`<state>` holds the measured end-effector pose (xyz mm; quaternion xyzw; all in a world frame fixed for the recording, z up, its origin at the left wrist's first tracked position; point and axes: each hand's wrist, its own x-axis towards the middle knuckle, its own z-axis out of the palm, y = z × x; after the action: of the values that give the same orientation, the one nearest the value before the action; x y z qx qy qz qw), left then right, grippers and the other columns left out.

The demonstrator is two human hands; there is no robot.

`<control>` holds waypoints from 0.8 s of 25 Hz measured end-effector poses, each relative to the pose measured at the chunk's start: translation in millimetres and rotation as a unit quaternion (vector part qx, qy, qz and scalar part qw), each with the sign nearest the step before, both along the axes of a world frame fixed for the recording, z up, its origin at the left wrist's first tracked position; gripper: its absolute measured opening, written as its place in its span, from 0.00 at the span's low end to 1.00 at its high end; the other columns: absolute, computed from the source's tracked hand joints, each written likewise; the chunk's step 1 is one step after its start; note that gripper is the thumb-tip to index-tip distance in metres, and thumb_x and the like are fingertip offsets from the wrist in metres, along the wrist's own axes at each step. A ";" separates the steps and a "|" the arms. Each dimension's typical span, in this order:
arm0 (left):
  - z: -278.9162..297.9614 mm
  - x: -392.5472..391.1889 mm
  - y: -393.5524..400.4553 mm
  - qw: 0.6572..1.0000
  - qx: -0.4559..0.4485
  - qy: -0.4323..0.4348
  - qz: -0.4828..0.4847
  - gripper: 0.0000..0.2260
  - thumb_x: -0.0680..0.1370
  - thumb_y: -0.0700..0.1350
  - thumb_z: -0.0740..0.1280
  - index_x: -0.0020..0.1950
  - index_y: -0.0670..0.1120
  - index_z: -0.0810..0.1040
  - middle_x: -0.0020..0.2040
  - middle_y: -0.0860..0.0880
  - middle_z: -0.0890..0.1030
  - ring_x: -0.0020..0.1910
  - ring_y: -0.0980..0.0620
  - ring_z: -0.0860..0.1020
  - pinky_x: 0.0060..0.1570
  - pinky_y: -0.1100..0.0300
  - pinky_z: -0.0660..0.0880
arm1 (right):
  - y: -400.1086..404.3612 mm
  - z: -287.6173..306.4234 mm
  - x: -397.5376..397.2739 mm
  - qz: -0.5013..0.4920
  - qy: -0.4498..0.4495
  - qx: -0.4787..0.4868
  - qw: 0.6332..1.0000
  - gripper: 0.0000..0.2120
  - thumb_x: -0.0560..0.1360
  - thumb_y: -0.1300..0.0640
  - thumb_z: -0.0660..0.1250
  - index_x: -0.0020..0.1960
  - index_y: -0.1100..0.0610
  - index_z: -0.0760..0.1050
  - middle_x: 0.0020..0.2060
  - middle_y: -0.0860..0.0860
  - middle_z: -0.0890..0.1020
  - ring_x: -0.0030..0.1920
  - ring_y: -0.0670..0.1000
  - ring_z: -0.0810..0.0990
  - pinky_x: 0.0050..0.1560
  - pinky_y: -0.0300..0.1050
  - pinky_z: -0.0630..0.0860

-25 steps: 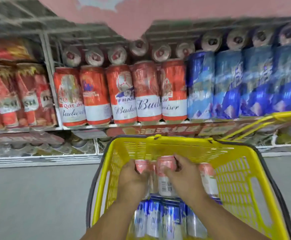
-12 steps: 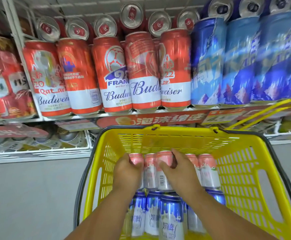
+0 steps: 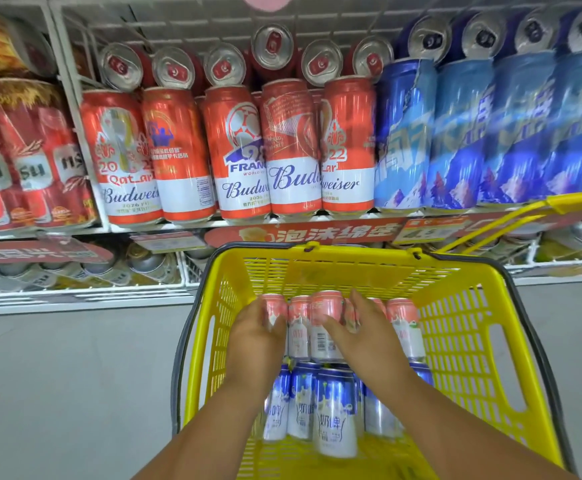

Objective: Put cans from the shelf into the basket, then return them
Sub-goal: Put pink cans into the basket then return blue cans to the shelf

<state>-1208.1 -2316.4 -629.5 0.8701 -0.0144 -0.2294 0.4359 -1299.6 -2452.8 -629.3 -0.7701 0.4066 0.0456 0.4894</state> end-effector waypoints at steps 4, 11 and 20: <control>33.3 -30.1 18.8 0.999 0.034 0.014 -0.021 0.22 0.80 0.46 0.70 0.73 0.43 0.74 0.62 0.53 0.79 0.58 0.57 0.78 0.49 0.75 0.64 | 11.9 30.0 -26.4 -0.002 -0.005 -0.020 1.000 0.36 0.75 0.46 0.73 0.78 0.50 0.62 0.73 0.46 0.68 0.73 0.47 0.66 0.65 0.34 0.60; 38.8 -68.8 43.2 0.989 0.018 0.147 0.016 0.19 0.80 0.44 0.70 0.70 0.41 0.75 0.59 0.49 0.80 0.43 0.63 0.70 0.32 0.82 0.64 | 31.9 29.4 -76.5 -0.035 0.024 0.032 0.999 0.34 0.74 0.47 0.74 0.76 0.53 0.66 0.69 0.46 0.70 0.66 0.44 0.70 0.67 0.38 0.64; 8.9 -65.1 52.6 0.978 0.146 0.146 -0.020 0.13 0.79 0.48 0.71 0.62 0.47 0.76 0.62 0.44 0.79 0.43 0.60 0.68 0.32 0.67 0.64 | 36.4 0.8 -89.7 -0.063 0.129 0.127 0.982 0.39 0.70 0.39 0.74 0.74 0.53 0.67 0.69 0.50 0.73 0.64 0.50 0.75 0.60 0.43 0.73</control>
<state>-1273.2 -2263.9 -620.6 0.8810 0.0656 -0.3622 0.2973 -1389.4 -2416.4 -628.5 -0.6625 0.5049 0.1649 0.5282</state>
